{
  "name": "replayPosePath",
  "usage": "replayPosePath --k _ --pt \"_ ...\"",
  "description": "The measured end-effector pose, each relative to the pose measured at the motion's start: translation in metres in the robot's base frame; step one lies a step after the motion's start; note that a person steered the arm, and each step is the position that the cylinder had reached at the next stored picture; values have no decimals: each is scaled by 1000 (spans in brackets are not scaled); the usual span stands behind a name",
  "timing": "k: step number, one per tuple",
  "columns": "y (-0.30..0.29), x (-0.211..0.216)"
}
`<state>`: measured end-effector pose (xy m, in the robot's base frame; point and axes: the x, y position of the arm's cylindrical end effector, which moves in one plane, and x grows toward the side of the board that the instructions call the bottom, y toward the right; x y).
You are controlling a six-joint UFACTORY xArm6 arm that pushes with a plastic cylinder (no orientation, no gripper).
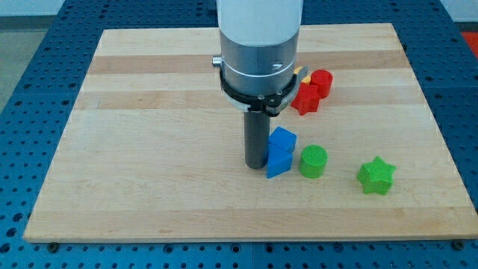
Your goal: Push the green star into the green circle
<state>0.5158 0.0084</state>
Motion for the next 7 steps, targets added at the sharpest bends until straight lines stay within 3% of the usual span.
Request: replayPosePath --k 1,3,5,7 --pt "-19 7" --pt "-25 88" --pt "30 102" --pt "192 102"
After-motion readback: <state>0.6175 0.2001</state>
